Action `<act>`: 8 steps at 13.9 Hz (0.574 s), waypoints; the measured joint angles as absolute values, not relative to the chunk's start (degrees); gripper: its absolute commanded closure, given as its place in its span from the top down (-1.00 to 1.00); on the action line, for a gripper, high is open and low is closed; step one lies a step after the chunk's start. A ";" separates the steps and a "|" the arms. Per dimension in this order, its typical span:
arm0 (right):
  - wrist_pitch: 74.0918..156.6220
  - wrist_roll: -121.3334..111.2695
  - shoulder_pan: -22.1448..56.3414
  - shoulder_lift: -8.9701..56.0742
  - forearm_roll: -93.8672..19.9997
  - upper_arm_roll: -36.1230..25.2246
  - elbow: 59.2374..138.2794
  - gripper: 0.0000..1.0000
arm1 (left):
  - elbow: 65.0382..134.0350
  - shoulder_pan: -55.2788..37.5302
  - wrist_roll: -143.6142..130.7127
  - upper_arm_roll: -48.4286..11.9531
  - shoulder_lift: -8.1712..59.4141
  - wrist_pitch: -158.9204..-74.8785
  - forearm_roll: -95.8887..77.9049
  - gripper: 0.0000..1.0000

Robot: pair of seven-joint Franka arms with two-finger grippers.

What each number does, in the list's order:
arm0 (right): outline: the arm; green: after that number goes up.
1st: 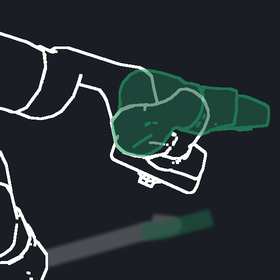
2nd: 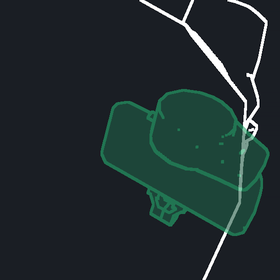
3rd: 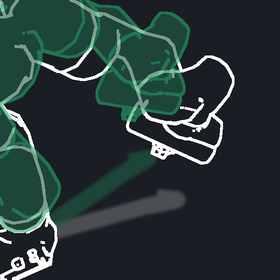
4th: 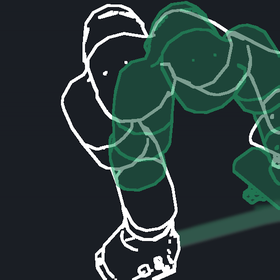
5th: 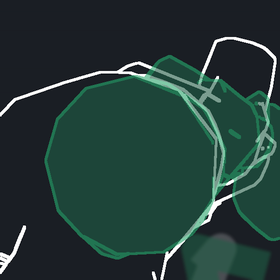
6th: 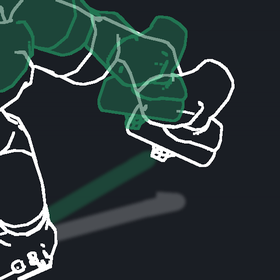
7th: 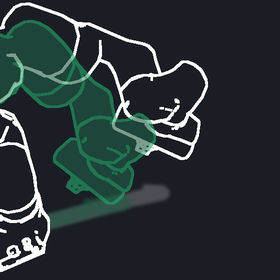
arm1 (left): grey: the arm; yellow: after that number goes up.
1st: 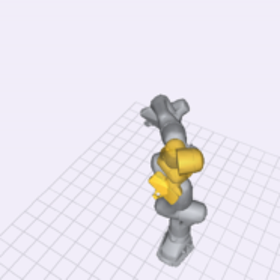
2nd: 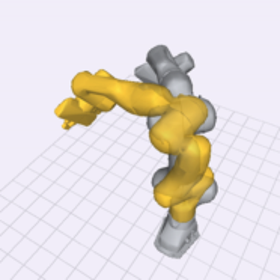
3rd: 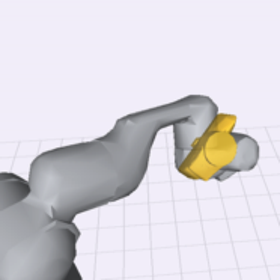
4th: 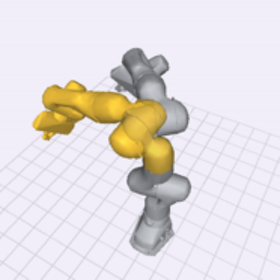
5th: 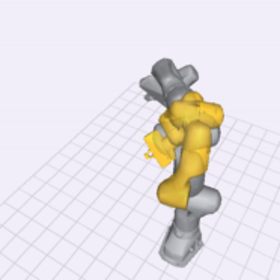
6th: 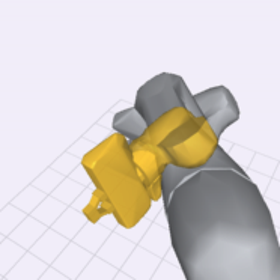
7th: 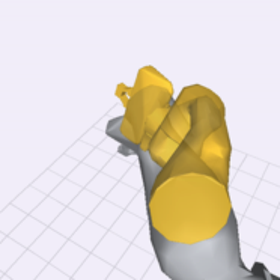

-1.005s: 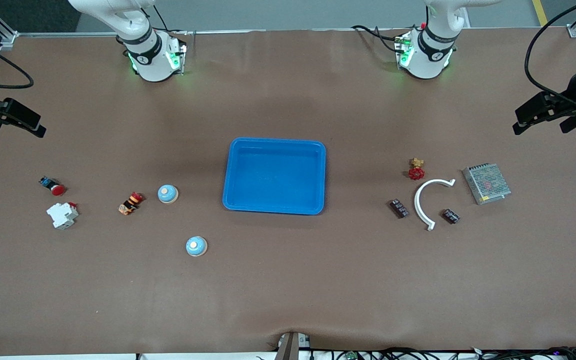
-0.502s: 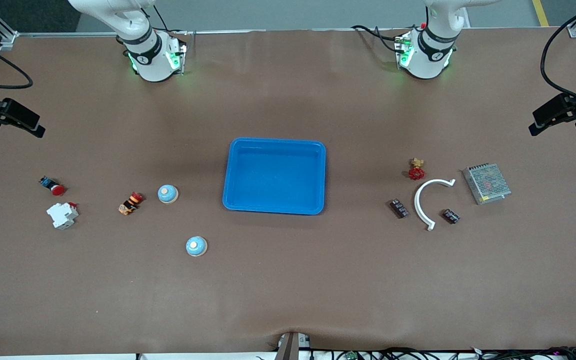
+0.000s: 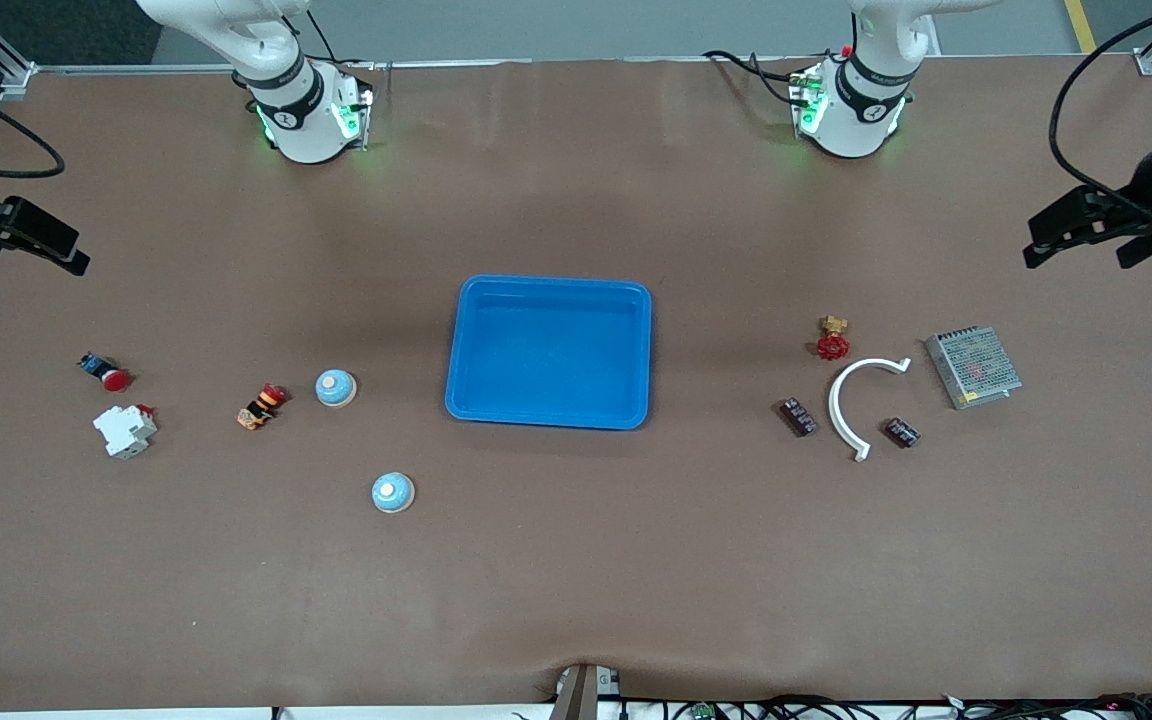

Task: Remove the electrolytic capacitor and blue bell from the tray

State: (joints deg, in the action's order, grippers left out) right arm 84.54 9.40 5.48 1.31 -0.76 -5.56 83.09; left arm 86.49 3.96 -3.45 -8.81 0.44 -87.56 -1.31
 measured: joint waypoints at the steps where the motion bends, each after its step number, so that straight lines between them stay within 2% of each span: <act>1: 84.54 9.40 5.48 1.31 -0.76 -5.56 83.09 1.00 | 86.70 3.91 -3.44 -9.61 0.42 -87.43 -0.99 1.00; 4: 84.54 9.40 5.49 1.31 -0.76 -5.57 83.09 1.00 | 87.22 3.88 -3.42 -12.20 0.27 -87.37 1.42 1.00; 8: 84.54 9.40 5.51 1.32 -0.76 -5.57 83.09 1.00 | 87.03 4.33 -3.38 -12.26 -0.01 -87.38 1.61 1.00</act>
State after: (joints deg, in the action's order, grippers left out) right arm 84.54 9.40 5.51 1.32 -0.76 -5.57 83.09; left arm 87.03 4.33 -3.38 -12.26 -0.01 -87.38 1.61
